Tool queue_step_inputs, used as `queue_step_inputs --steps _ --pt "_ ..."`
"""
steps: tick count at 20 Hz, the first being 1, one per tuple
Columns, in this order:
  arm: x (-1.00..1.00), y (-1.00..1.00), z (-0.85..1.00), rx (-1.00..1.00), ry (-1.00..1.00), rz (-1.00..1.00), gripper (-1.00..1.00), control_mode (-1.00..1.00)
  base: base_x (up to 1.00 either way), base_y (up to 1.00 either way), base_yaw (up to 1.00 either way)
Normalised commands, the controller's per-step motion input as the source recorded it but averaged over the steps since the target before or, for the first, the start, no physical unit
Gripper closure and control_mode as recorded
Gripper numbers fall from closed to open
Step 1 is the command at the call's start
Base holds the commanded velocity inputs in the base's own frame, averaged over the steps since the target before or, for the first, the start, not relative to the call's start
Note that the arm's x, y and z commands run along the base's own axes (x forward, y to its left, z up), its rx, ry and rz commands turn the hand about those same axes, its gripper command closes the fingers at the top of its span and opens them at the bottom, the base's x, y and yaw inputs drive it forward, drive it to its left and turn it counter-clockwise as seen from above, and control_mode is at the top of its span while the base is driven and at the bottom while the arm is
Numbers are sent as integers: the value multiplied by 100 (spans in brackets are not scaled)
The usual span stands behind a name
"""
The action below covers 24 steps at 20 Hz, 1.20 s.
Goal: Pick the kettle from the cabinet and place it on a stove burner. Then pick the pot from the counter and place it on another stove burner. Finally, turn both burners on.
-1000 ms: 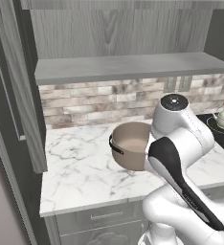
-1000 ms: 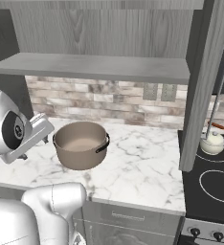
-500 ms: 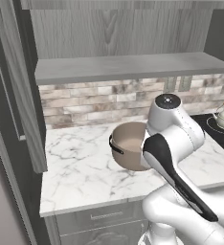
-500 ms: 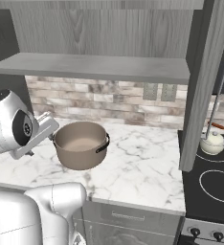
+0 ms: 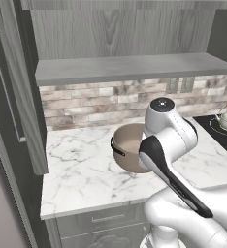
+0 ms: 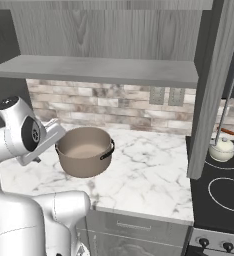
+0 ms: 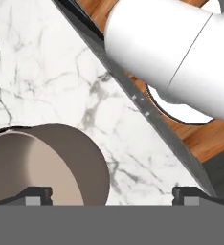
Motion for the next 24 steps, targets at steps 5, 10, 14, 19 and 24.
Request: queue_step_inputs --steps 5,10,14,19,24 --pt "21 0 -19 0 0 0 -100 -100 0 0 0" --pt "19 0 -18 0 0 0 -100 -100 0 0 0" --pt "15 0 -19 0 0 0 -100 -100 0 0 0" --pt "16 0 -17 0 0 0 -100 -100 0 0 0" --pt "16 0 -16 0 0 0 -100 -100 0 0 0"
